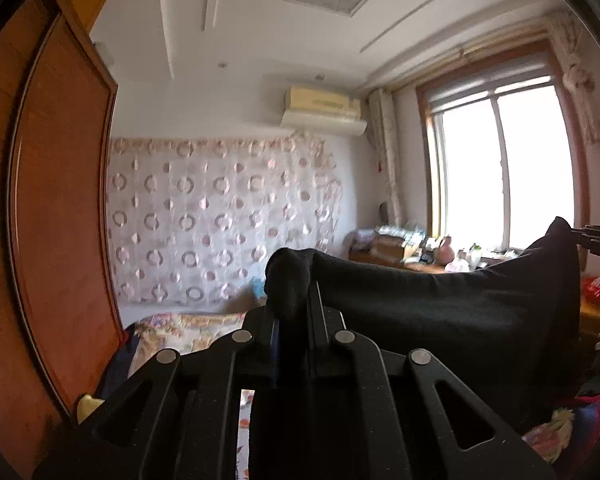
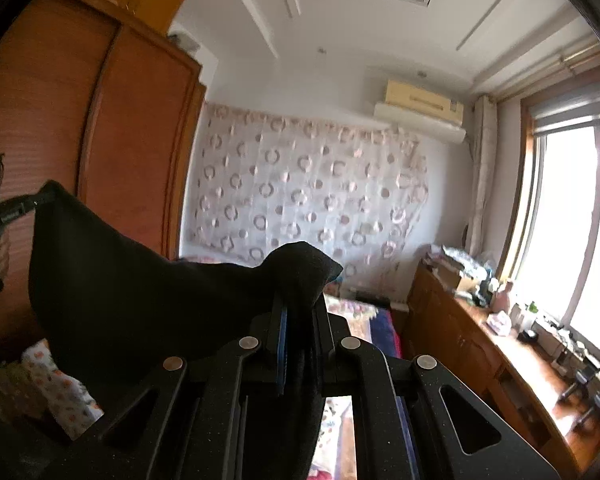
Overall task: Fold small clothes
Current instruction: 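Grasp the folded black shirt with both grippers and lift it up, then lower the shirt beside the clothes stack and open both grippers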
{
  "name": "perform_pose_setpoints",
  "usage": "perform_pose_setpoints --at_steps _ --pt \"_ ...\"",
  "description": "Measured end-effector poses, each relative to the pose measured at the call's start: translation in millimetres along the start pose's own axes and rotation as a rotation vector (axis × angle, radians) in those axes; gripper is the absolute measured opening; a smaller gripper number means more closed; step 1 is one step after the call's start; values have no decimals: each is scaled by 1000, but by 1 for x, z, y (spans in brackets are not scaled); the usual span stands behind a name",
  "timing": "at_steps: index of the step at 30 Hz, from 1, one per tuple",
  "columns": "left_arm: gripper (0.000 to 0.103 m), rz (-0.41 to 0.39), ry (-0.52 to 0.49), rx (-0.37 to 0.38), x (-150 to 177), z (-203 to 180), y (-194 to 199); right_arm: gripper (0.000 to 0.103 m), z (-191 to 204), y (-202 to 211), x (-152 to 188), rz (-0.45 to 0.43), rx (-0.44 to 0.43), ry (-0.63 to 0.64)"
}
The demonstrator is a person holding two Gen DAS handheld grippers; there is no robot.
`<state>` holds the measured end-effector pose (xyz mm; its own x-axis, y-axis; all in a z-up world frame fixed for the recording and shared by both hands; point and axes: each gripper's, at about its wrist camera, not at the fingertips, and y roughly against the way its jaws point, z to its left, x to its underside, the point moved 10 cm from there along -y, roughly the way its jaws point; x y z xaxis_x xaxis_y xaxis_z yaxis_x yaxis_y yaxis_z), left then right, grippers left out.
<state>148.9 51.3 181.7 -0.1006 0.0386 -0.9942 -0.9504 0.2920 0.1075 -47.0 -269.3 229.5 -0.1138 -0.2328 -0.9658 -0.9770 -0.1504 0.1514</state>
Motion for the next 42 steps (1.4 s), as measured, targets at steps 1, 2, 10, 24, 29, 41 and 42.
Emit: perform_pose_setpoints --at_steps 1,2,10,24,29,41,42 --pt "11 19 -2 -6 9 1 -11 10 0 -18 7 30 -6 -8" --pt "11 44 -2 -14 21 4 -29 10 0 -36 11 54 -16 -11" --pt "11 260 -50 -53 120 11 -181 10 6 -205 74 221 -45 -36" --pt "11 472 -39 -64 192 2 -290 10 -33 -380 77 451 -56 -143" --pt "12 515 -45 -69 206 2 -306 10 -40 -404 89 480 -71 -167" --pt "64 574 33 56 217 -14 -288 39 -38 -345 100 511 -3 -187" --pt "68 579 33 75 220 -20 -282 44 -36 -336 104 514 -5 -203"
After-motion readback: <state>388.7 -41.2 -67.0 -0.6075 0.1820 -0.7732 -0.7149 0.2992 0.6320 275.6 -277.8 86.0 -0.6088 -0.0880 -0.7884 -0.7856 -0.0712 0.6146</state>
